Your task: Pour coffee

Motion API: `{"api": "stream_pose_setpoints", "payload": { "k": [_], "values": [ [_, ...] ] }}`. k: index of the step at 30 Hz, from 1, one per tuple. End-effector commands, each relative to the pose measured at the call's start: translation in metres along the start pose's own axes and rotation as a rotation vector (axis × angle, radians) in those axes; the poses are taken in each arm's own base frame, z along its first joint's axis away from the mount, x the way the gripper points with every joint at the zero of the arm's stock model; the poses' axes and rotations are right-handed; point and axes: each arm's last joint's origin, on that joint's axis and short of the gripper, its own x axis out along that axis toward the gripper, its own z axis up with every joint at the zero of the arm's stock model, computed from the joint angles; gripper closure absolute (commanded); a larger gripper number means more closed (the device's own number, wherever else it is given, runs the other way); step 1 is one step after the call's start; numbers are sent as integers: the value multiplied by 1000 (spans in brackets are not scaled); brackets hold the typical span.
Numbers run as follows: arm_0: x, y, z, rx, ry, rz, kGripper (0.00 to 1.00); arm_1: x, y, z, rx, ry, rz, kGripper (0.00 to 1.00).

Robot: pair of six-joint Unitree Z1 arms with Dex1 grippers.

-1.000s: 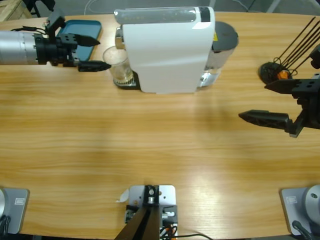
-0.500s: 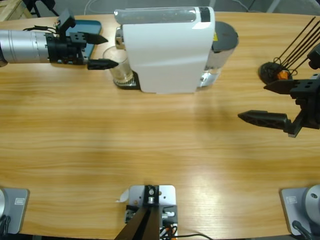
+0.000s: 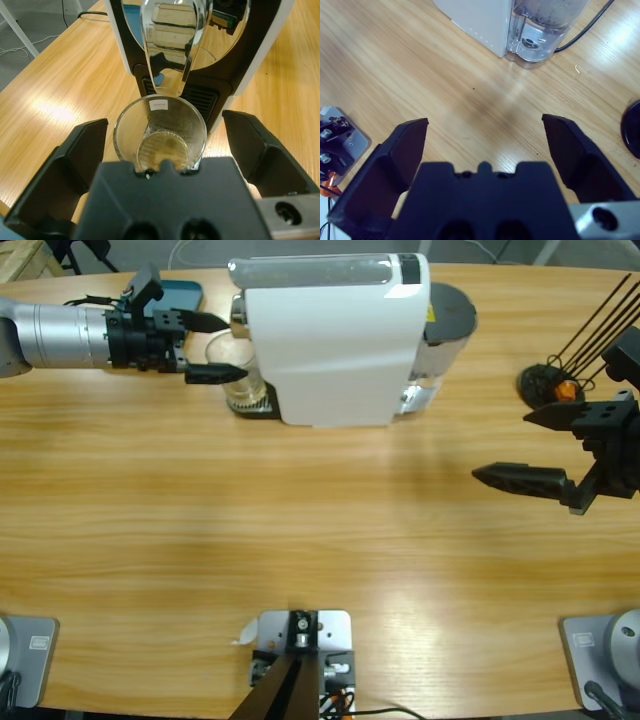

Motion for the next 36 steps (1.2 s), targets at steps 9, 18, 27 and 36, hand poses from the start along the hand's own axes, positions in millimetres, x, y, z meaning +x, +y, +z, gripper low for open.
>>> {"api": "stream_pose_setpoints", "payload": {
  "k": [9,18,27,36],
  "values": [
    [11,1,-17,-36,57,24,48,10,-1,-7,-5,42,5,0],
    [10,1,-17,-43,66,26,97,10,-1,-7,-5,37,4,0],
    [9,-1,-18,-49,81,29,257,9,-1,-7,-6,31,1,0],
    [8,-3,-18,-47,82,22,990,8,-1,-7,-6,28,0,0]
  ]
}}
